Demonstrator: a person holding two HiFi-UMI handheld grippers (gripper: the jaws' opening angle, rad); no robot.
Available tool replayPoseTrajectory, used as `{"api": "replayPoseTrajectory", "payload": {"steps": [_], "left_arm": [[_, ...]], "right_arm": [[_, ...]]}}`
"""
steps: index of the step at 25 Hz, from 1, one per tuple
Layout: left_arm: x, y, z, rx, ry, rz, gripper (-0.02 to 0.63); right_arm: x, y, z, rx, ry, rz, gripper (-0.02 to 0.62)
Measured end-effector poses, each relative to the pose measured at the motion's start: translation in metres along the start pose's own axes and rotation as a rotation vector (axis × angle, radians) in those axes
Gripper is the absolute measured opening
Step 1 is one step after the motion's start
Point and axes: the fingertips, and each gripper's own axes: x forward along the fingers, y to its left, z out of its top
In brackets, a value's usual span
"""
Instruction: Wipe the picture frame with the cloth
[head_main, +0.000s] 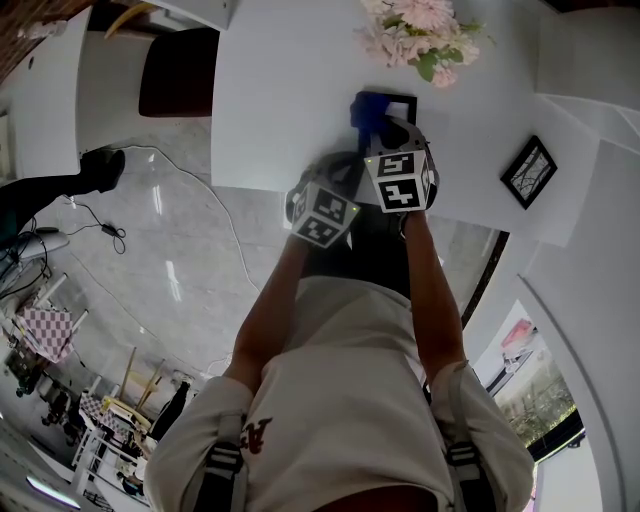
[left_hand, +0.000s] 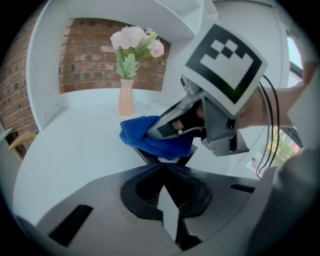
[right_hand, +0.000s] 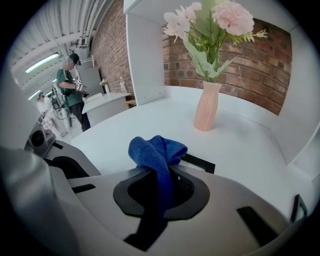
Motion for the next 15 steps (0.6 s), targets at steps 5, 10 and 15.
{"api": "replayPoseTrajectory", "payload": {"steps": [5,10,15], "left_arm": [[0.0,0.0,0.001,-0.003,-0.002,0.004,0.0],[0.001,0.001,0.001,-0.01,-0.002,0.004,0.0],[0.002,0.0,0.001,-0.009,-0.011,-0.001,0.0]], "right_arm": [[-0.003,-0.013,-0.003,-0.001,0.008,-0.031,0.028],[-0.008,-0.029,-0.007,-0.007,0.022,-0.069,0.028],[-0.014,-0.045,-0.011,-0.006,0.03,-0.105,0.028]]}}
